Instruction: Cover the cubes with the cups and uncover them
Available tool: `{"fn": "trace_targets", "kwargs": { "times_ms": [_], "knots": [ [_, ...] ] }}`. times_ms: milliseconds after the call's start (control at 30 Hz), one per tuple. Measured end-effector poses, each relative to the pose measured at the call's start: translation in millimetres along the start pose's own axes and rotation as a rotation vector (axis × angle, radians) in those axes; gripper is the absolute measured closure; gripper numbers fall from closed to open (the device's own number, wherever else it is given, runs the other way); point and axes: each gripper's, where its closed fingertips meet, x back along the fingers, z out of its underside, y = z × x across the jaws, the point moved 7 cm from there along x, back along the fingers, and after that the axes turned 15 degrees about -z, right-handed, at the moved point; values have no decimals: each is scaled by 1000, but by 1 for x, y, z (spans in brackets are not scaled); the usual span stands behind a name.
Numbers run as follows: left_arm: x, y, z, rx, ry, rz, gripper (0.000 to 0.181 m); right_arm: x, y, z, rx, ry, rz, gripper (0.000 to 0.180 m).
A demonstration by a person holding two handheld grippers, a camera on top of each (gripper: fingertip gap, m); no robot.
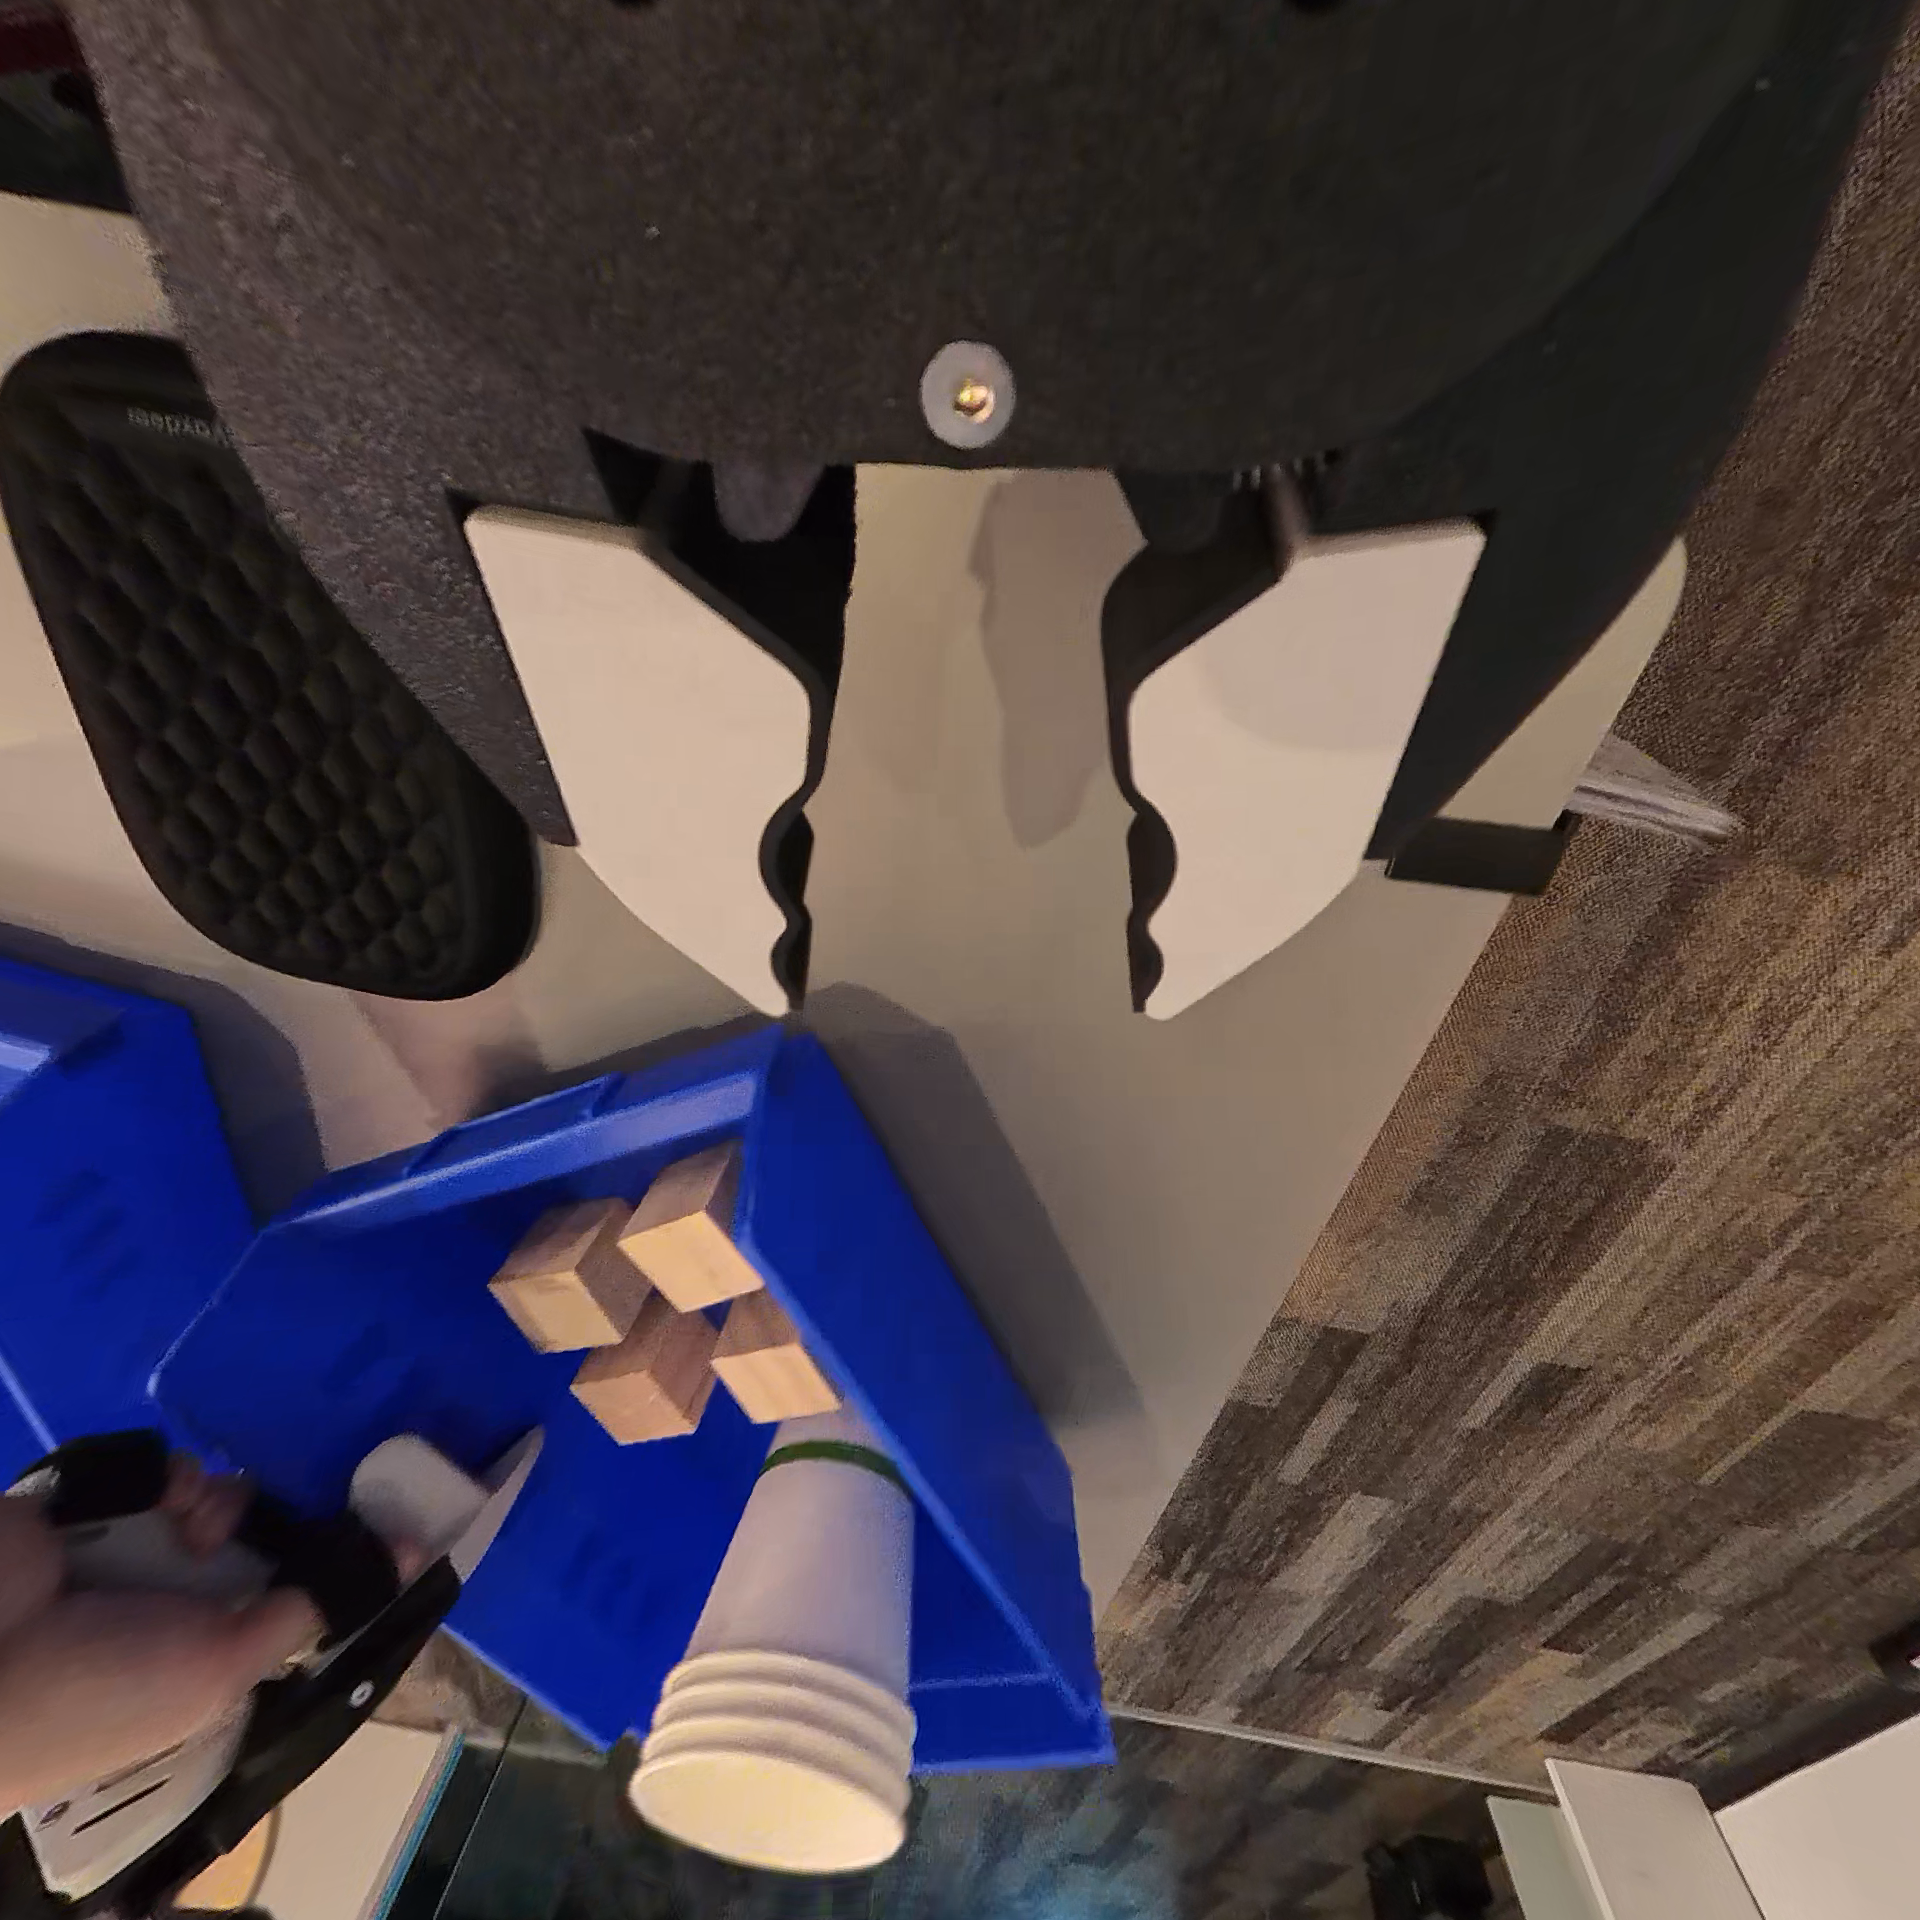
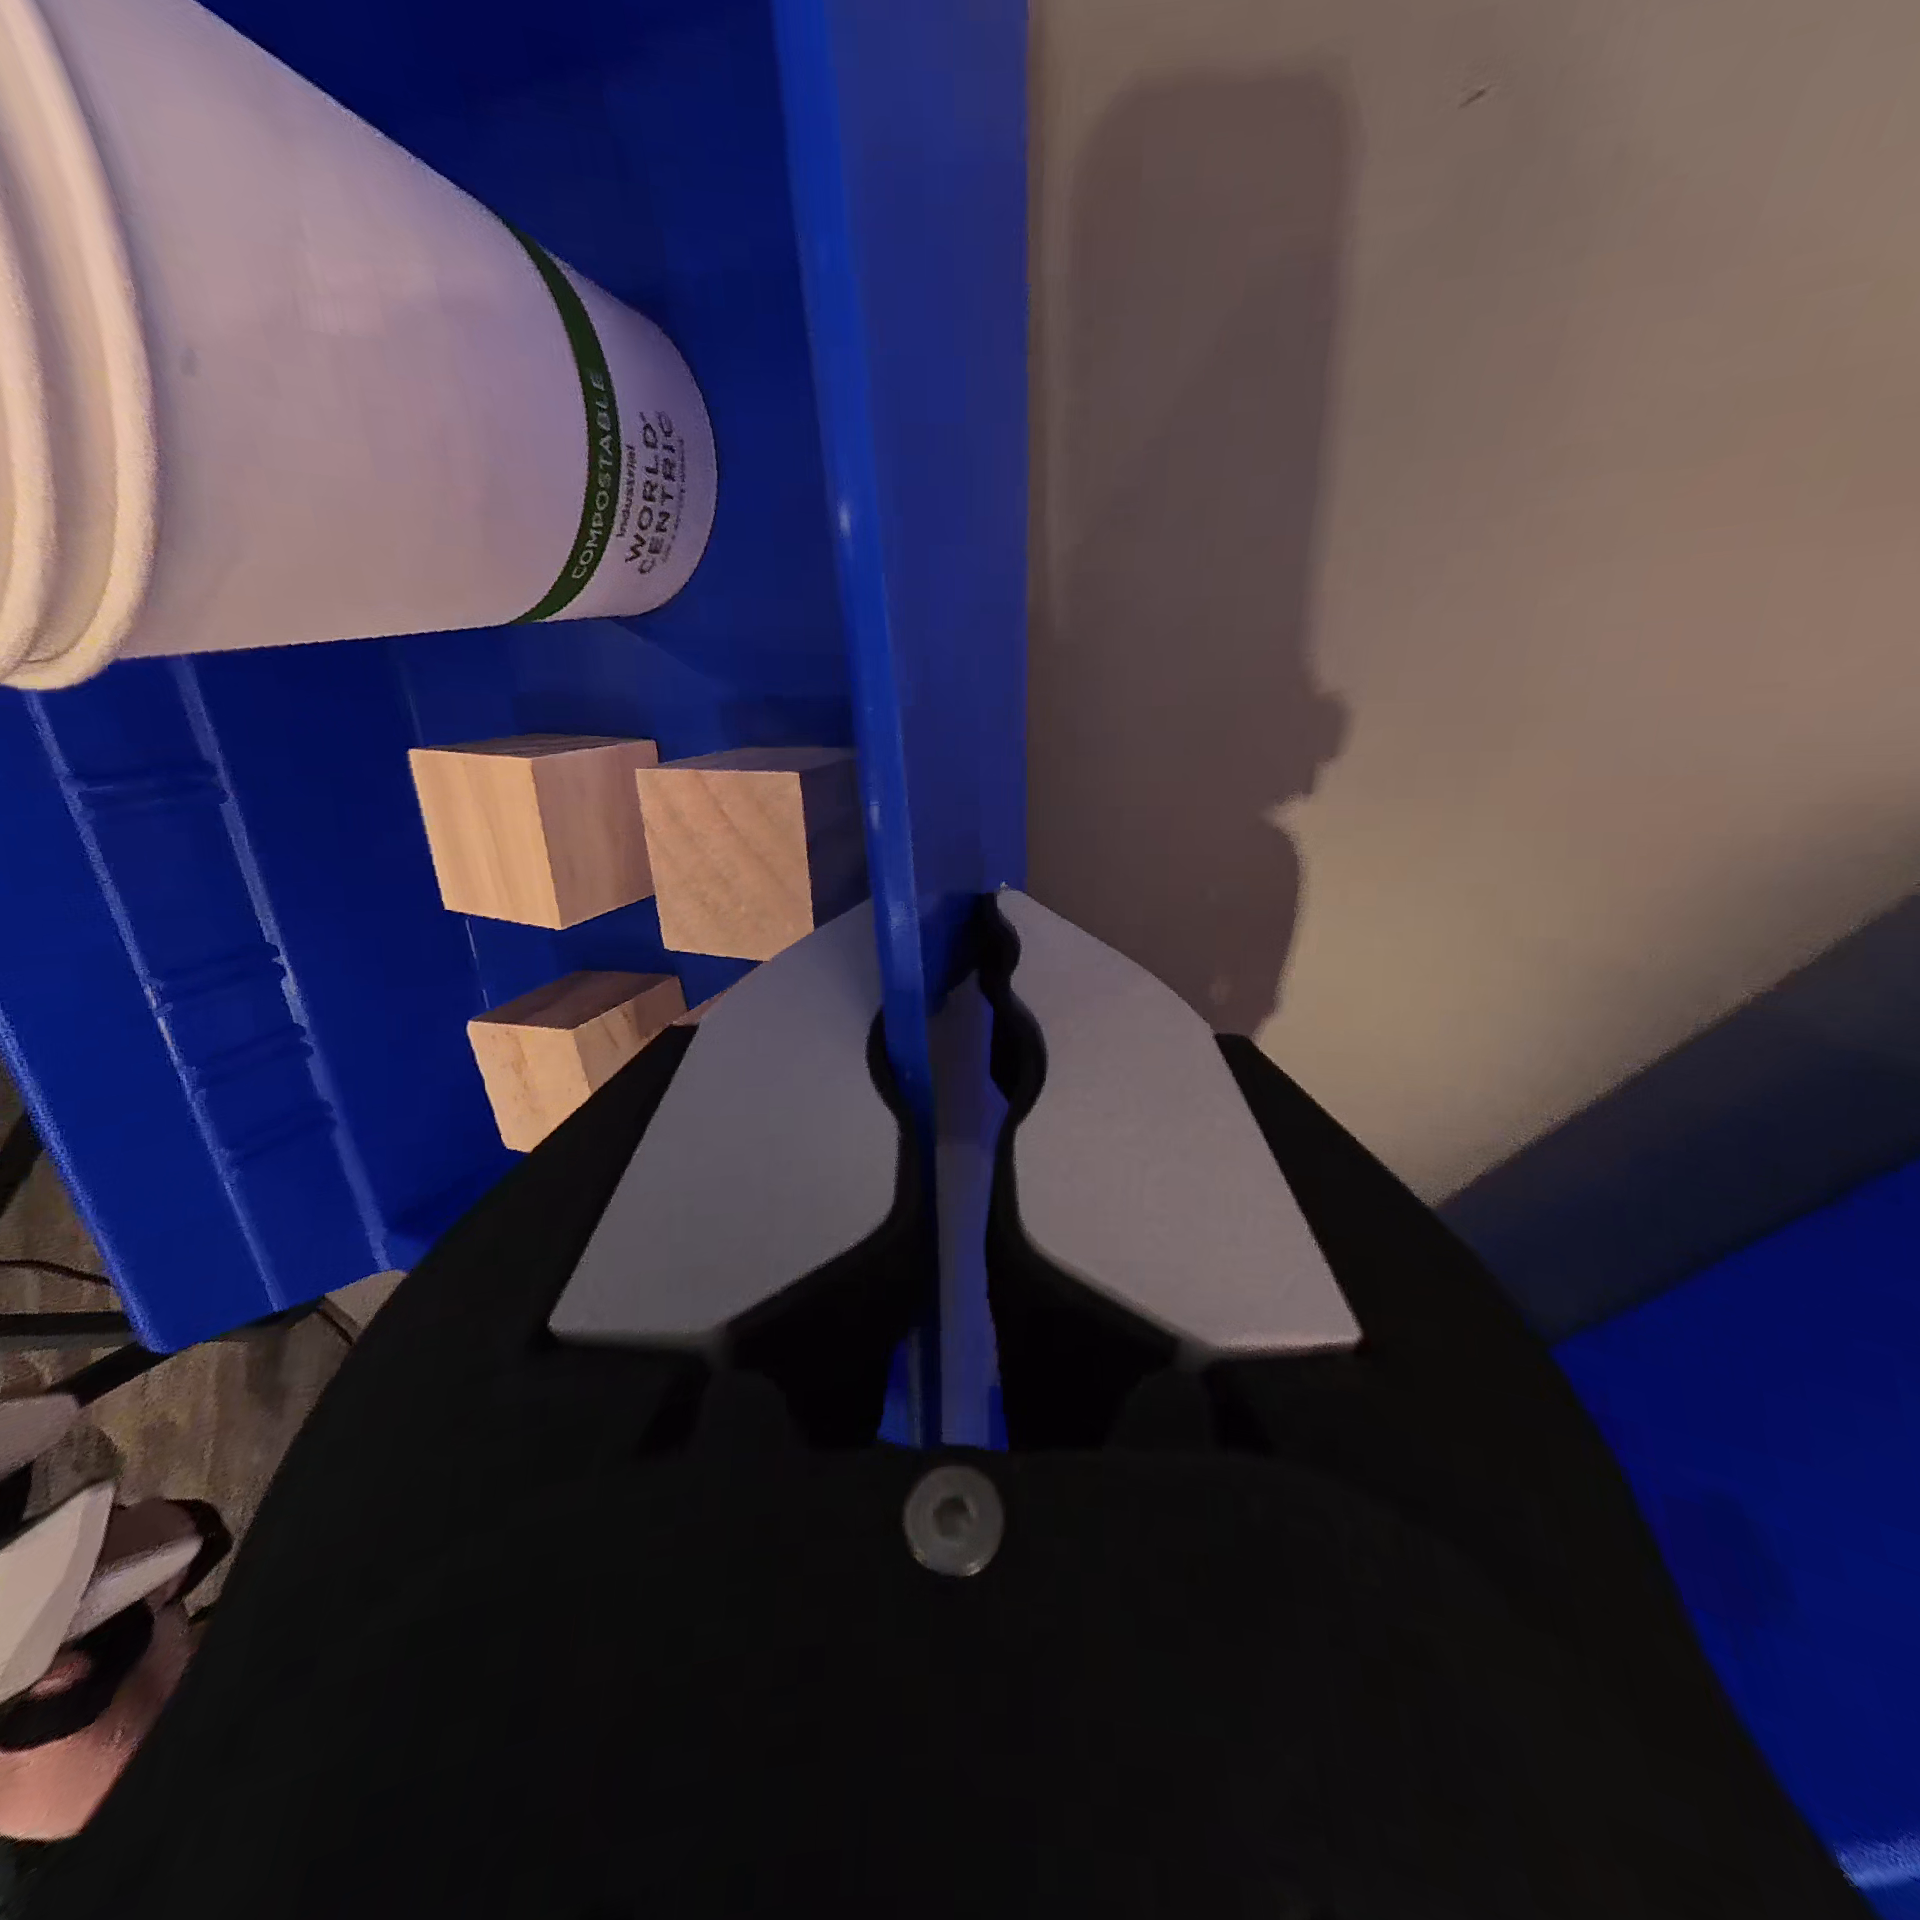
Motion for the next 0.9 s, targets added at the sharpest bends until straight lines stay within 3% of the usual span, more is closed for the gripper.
{"fn": "trace_targets", "kwargs": {
  "times_ms": [333,500,667,900],
  "knots": [
    [-44,-35,-23,-89,-10,-85,118,-21,15,12,-9,20,-33,167],
    [-73,-47,-21,-115,78,-121,117,-9,19,10,-41,-50,-152,153],
    [-95,-51,-21,-199,133,-214,122,36,27,2,98,-144,-158,162],
    [-111,-56,-17,-253,178,-209,135,128,41,14,519,-421,-21,150]
  ]
}}
